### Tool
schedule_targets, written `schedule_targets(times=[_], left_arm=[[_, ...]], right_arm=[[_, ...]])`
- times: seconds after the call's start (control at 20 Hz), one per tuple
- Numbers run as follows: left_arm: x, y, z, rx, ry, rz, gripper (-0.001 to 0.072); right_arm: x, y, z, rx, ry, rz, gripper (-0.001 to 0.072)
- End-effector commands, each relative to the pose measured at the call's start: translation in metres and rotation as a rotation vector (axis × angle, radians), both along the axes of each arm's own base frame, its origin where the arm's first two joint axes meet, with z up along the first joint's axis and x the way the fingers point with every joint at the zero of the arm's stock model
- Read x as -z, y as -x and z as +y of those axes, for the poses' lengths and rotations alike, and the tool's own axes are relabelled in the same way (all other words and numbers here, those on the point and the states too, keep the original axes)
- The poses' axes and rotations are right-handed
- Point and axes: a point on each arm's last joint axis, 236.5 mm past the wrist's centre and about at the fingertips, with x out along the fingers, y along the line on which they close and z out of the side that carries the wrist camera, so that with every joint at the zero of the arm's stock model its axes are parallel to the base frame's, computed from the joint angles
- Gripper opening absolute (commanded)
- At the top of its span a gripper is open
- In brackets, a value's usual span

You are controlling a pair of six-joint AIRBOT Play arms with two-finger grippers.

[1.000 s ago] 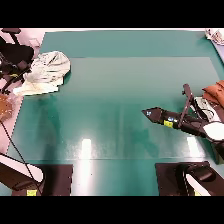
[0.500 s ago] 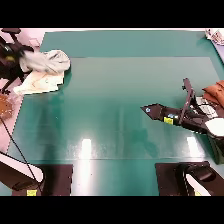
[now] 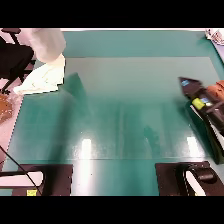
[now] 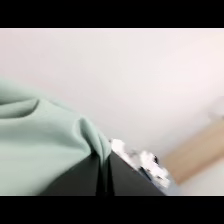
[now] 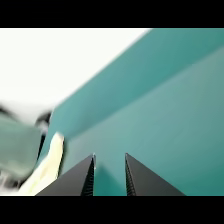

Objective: Fold the shirts.

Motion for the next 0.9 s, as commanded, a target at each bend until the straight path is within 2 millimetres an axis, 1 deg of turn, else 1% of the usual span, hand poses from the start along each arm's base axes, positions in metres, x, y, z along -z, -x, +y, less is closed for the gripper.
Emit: schedule_targets(times=[0.0, 0.05, 0.15, 0.25, 0.3, 0.35, 0.4, 0.45, 0.5, 0.55, 0.6, 0.65, 0.7, 0.75, 0.8, 0.85], left_arm=[[-0.052, 0.082, -0.087, 0.216, 0.042, -0.125, 0.0027], [-0.059, 0.095, -0.107, 0.269, 0.081, -0.128, 0.0027], [-0.071, 0.12, -0.145, 0.356, 0.146, -0.145, 0.0027], [-0.08, 0.14, -0.172, 0.402, 0.18, -0.18, 0.0027], [-0.079, 0.149, -0.183, 0.428, 0.167, -0.19, 0.0027], [-0.07, 0.155, -0.193, 0.457, 0.115, -0.181, 0.0027], [-0.048, 0.157, -0.204, 0.49, 0.031, -0.147, 0.0027], [-0.01, 0.155, -0.217, 0.534, -0.073, -0.063, 0.0027], [0.043, 0.152, -0.227, 0.575, -0.194, 0.071, 0.0027], [0.102, 0.15, -0.229, 0.597, -0.323, 0.221, 0.0028], [0.17, 0.145, -0.219, 0.583, -0.482, 0.385, 0.0027], [0.23, 0.138, -0.2, 0.529, -0.619, 0.54, 0.0028], [0.284, 0.132, -0.172, 0.451, -0.749, 0.678, 0.0028], [0.332, 0.128, -0.14, 0.365, -0.873, 0.805, 0.0028], [0.371, 0.129, -0.111, 0.296, -0.982, 0.902, 0.0028], [0.401, 0.136, -0.092, 0.266, -1.046, 0.983, 0.0029]], right_arm=[[-0.041, 0.019, -0.069, 0.232, 0.009, -0.136, 0.024], [-0.052, 0.029, -0.088, 0.301, 0.018, -0.172, 0.024], [-0.071, 0.05, -0.119, 0.425, 0.041, -0.236, 0.0239], [-0.085, 0.072, -0.143, 0.536, 0.069, -0.282, 0.0238], [-0.088, 0.08, -0.151, 0.576, 0.083, -0.293, 0.0237], [-0.091, 0.087, -0.155, 0.604, 0.095, -0.302, 0.0223], [-0.093, 0.089, -0.153, 0.6, 0.097, -0.31, 0.0186], [-0.095, 0.086, -0.146, 0.573, 0.092, -0.315, 0.0186], [-0.096, 0.081, -0.137, 0.533, 0.088, -0.31, 0.0186], [-0.096, 0.075, -0.125, 0.475, 0.088, -0.295, 0.0186], [-0.094, 0.069, -0.11, 0.412, 0.111, -0.274, 0.0187], [-0.089, 0.062, -0.095, 0.345, 0.15, -0.245, 0.0187], [-0.078, 0.054, -0.079, 0.267, 0.192, -0.205, 0.0187], [-0.063, 0.047, -0.06, 0.171, 0.235, -0.148, 0.0187], [-0.043, 0.043, -0.044, 0.084, 0.28, -0.072, 0.0187], [-0.021, 0.042, -0.031, 0.003, 0.317, 0.005, 0.0187]])
